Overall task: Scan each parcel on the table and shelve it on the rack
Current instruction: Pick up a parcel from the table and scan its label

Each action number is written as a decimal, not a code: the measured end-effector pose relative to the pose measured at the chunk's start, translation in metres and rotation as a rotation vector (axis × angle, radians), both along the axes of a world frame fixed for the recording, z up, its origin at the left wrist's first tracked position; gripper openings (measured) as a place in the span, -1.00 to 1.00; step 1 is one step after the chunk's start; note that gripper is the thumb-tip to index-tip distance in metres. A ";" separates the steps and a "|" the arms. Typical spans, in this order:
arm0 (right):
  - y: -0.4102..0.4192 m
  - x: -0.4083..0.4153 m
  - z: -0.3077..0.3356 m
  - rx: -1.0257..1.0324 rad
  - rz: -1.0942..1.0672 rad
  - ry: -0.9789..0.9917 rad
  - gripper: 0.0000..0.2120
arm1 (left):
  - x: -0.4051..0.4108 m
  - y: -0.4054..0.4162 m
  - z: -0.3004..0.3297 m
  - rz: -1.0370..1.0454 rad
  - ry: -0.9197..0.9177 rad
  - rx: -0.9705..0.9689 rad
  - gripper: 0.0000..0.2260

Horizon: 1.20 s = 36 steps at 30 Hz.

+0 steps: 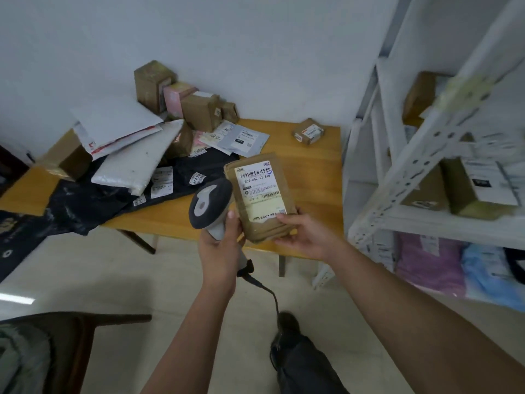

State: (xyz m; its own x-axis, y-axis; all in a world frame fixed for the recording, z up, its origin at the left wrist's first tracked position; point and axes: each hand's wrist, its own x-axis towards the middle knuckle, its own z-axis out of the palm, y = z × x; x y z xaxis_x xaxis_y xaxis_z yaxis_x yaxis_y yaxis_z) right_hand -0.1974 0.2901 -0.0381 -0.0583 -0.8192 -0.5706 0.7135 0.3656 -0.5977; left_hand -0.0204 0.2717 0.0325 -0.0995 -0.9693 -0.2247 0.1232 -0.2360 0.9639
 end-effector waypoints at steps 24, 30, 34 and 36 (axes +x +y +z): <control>0.389 -0.139 0.059 -0.075 -0.702 0.121 -0.64 | -0.158 0.251 0.084 -0.650 0.009 -0.266 -0.79; 0.428 -0.254 0.066 0.041 -1.038 0.240 -0.37 | -0.264 0.295 0.079 -0.684 -0.044 -0.301 -0.83; 0.451 -0.358 0.059 0.101 -1.162 0.302 -0.41 | -0.357 0.335 0.074 -0.666 -0.035 -0.233 -0.87; 0.466 -0.406 0.055 0.157 -1.161 0.343 -0.47 | -0.400 0.354 0.068 -0.649 -0.062 -0.182 -0.87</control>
